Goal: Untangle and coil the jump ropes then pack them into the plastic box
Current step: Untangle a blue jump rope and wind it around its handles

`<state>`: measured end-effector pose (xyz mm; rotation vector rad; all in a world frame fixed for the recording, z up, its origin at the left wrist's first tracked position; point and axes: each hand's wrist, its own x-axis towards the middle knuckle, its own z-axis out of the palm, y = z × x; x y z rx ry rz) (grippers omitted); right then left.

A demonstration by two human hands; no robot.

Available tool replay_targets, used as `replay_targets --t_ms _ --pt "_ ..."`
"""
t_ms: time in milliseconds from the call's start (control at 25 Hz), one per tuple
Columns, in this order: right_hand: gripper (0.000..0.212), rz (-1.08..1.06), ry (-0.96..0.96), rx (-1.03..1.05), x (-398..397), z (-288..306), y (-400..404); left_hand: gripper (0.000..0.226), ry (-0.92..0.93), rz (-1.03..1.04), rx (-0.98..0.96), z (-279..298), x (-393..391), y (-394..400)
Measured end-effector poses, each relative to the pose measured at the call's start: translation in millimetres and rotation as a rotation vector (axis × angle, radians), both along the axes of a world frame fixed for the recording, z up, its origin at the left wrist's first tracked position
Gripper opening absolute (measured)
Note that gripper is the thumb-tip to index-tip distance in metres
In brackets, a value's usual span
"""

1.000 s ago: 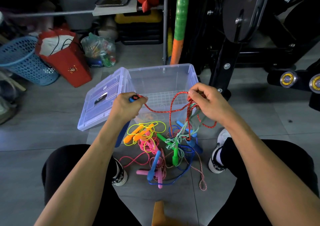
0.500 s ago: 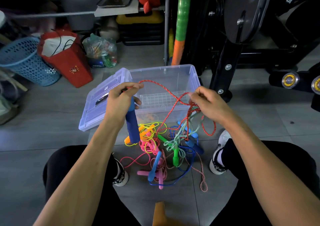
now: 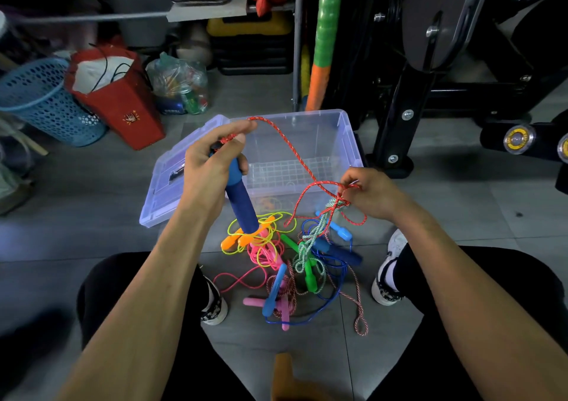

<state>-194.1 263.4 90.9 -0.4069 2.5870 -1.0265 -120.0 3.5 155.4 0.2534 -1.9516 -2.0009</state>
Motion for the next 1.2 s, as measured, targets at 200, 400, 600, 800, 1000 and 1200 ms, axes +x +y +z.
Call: replay_targets --t_ms 200,400,600,800,1000,1200 --pt "0.02 0.04 0.106 -0.065 0 -9 -1 0.021 0.015 -0.019 0.02 -1 -1 0" --pt "0.047 0.006 0.147 -0.259 2 -2 -5 0.022 -0.129 0.087 0.0 -7 -6 -2" --pt "0.05 0.113 -0.061 -0.299 13 16 2 0.016 -0.235 0.087 -0.148 -15 -6 2" --pt "0.012 0.212 -0.085 0.309 22 13 9 0.012 -0.177 -0.191 -0.282 14 11 19" --pt "0.022 0.263 -0.168 -0.268 38 10 -30 0.01 -0.11 -0.378 -0.322 38 29 30" --pt "0.02 0.249 -0.151 -0.251 27 27 -17 0.021 -0.351 -0.143 -0.486 13 28 -11"
